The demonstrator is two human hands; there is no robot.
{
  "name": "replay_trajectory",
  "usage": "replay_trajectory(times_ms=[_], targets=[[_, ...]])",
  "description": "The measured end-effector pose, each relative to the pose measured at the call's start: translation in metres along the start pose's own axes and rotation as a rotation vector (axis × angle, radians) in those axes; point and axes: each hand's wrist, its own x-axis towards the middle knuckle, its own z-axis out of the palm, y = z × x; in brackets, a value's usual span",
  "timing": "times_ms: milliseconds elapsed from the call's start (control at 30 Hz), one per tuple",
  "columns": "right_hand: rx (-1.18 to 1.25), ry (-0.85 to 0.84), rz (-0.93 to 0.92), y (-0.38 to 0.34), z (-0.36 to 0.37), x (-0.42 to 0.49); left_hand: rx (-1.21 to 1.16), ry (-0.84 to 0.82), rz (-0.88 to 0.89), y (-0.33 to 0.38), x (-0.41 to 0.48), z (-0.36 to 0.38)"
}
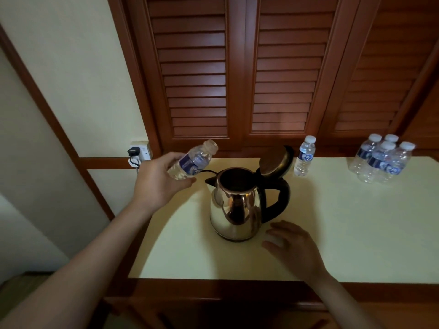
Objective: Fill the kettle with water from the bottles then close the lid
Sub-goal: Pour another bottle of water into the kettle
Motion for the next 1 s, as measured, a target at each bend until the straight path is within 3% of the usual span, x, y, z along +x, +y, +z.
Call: replay_trajectory(times_ms=[467, 1000], targets=[[-0.097, -0.035, -0.083, 0.002, -0.001, -0.007, 0.258, -0.096, 0.156, -0.004, 0.011, 0.004], [-0.084, -0.071, -0.001, 0.004, 0.000, -0.009, 0.388, -0.128, 0.309, 0.001, 0.018, 0.003]])
